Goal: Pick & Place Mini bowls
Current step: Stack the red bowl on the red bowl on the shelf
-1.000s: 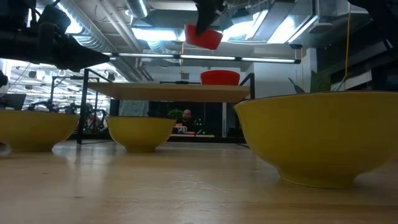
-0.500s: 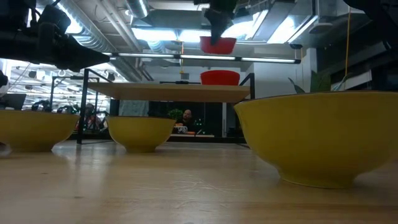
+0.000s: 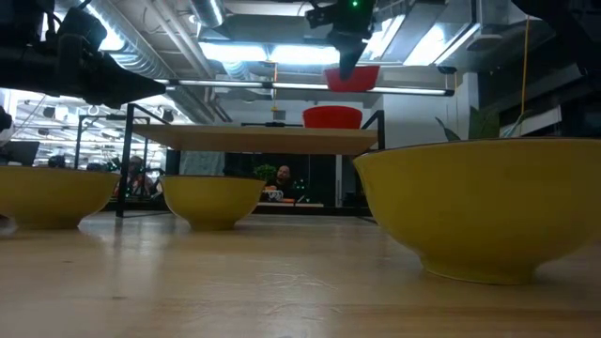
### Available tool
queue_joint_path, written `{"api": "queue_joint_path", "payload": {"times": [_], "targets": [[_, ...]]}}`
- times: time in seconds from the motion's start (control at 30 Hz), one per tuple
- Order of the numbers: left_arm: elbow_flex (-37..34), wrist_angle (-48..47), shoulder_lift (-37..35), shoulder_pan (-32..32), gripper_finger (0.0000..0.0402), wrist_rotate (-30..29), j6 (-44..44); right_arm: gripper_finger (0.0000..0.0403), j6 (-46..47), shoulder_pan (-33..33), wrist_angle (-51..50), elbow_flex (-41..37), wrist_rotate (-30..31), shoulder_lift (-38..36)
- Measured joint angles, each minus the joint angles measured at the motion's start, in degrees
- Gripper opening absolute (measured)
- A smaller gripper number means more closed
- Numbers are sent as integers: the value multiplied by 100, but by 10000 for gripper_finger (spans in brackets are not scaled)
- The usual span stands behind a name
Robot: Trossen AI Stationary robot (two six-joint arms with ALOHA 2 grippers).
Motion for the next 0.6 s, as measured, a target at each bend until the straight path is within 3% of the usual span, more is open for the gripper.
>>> {"api": "queue_joint_path", "payload": {"times": [0.6], "targets": [[0, -2, 2, 0, 20, -2, 0, 4, 176, -148, 13, -24, -522, -93]]}}
